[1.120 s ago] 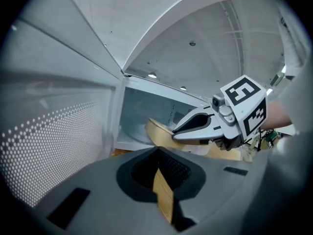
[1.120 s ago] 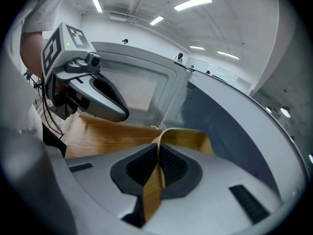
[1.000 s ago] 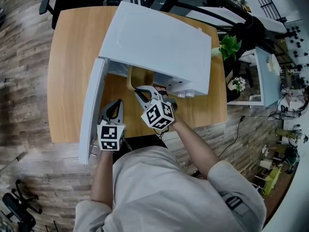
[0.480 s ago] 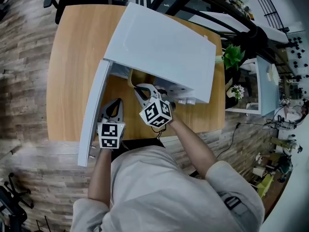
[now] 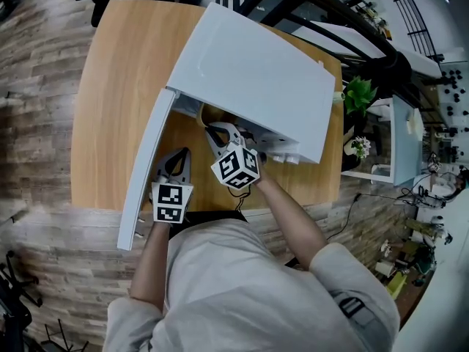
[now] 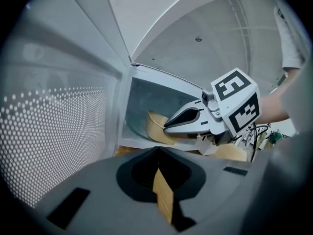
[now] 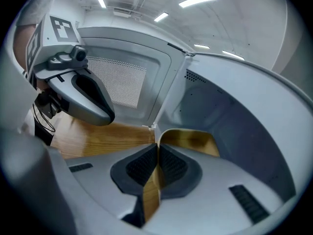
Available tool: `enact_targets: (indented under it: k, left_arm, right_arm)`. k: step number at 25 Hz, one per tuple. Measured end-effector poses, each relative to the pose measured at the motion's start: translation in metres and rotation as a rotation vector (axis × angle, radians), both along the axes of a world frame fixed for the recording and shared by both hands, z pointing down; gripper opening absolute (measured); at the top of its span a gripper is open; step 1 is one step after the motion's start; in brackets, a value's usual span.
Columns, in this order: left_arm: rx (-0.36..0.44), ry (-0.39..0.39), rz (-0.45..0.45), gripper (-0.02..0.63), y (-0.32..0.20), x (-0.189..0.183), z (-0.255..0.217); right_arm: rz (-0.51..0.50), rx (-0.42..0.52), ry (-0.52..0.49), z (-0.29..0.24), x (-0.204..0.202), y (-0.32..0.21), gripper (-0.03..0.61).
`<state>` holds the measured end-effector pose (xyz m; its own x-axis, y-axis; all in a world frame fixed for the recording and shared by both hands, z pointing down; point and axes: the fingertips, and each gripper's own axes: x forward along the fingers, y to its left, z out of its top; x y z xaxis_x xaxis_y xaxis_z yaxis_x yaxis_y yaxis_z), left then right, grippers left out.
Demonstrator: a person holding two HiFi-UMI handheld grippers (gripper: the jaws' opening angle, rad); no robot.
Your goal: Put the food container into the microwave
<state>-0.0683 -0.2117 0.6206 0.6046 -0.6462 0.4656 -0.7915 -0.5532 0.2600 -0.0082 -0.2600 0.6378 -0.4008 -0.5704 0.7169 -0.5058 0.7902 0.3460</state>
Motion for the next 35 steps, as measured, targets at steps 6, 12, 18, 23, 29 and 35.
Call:
enact_targets:
  k: [6,12,18,23,29,35]
  left_arm:
    - [-0.010,-0.006,0.000,0.012,0.002,0.001,0.003]
    - [-0.015,-0.017,-0.001,0.012,0.003,0.000,0.005]
    - [-0.019,-0.028,0.008,0.012,0.007,0.003,0.005]
    - [-0.018,-0.047,0.015,0.012,0.010,0.002,0.008]
    - [-0.026,-0.053,0.014,0.012,0.012,0.002,0.010]
    - [-0.031,-0.055,0.014,0.012,0.014,0.003,0.010]
  right_arm:
    - [-0.002,0.022,0.028,0.002,0.002,-0.007,0.021]
    - [0.025,0.047,0.047,0.001,0.006,-0.015,0.021]
    - [0.034,0.089,0.104,0.005,0.011,-0.020,0.023]
    - [0.048,0.106,0.123,0.006,0.015,-0.025,0.025]
    - [0.069,0.110,0.124,0.008,0.018,-0.030,0.025]
    - [0.083,0.122,0.138,0.009,0.021,-0.035,0.025]
